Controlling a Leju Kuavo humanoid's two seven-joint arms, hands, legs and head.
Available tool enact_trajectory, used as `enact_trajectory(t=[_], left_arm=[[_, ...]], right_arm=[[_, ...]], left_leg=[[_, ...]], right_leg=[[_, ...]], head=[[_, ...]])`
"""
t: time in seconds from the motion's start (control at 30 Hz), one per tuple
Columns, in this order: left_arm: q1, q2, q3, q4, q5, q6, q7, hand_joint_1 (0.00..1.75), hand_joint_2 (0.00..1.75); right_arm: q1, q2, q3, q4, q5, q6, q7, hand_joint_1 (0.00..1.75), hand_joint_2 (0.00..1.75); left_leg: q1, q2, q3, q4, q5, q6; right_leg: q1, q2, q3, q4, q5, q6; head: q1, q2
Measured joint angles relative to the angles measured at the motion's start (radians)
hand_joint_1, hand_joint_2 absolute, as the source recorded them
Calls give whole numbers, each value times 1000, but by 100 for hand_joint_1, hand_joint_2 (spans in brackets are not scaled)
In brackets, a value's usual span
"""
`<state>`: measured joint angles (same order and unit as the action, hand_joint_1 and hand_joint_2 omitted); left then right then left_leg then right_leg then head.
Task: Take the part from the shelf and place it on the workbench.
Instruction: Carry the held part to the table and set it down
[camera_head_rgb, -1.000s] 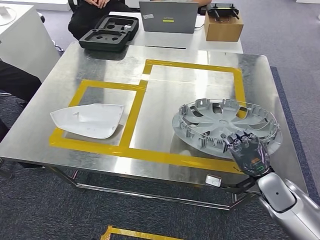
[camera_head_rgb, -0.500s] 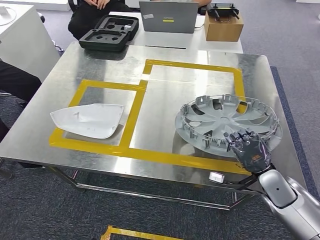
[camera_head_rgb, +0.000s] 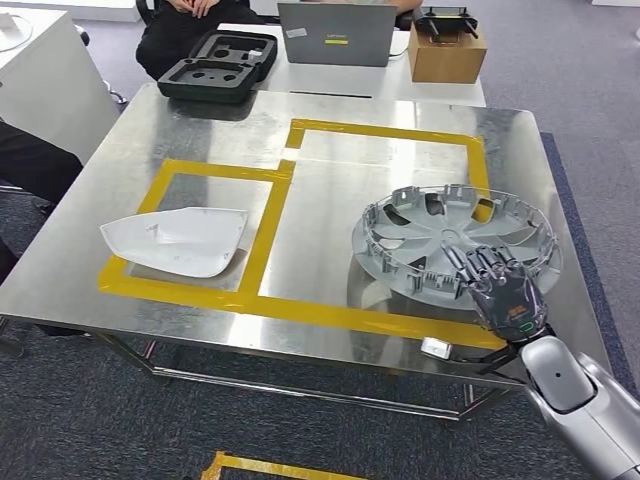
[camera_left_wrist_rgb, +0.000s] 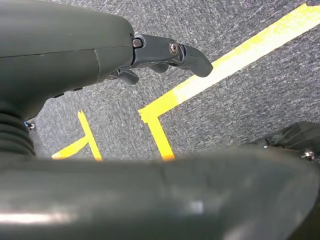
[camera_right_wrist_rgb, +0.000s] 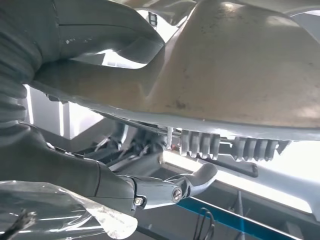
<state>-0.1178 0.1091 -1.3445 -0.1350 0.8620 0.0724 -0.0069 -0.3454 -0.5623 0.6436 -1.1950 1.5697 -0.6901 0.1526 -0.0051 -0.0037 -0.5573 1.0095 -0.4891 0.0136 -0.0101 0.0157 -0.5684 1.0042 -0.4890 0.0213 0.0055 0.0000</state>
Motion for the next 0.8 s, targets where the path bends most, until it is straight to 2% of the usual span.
enact_trajectory(t=[0.47,0.8], left_arm=[[-1,-4,0,0,4,8,0,0,0],[-1,-5,0,0,7,12,0,0,0]], right_arm=[[2,115,-115,35,-134,5,-122,0,175],[-28,211,-139,34,-217,100,-128,0,175]], left_leg=[[0,0,0,0,0,0],[0,0,0,0,1,0]], right_leg=[[0,0,0,0,0,0],[0,0,0,0,0,0]], head=[[0,0],[0,0]])
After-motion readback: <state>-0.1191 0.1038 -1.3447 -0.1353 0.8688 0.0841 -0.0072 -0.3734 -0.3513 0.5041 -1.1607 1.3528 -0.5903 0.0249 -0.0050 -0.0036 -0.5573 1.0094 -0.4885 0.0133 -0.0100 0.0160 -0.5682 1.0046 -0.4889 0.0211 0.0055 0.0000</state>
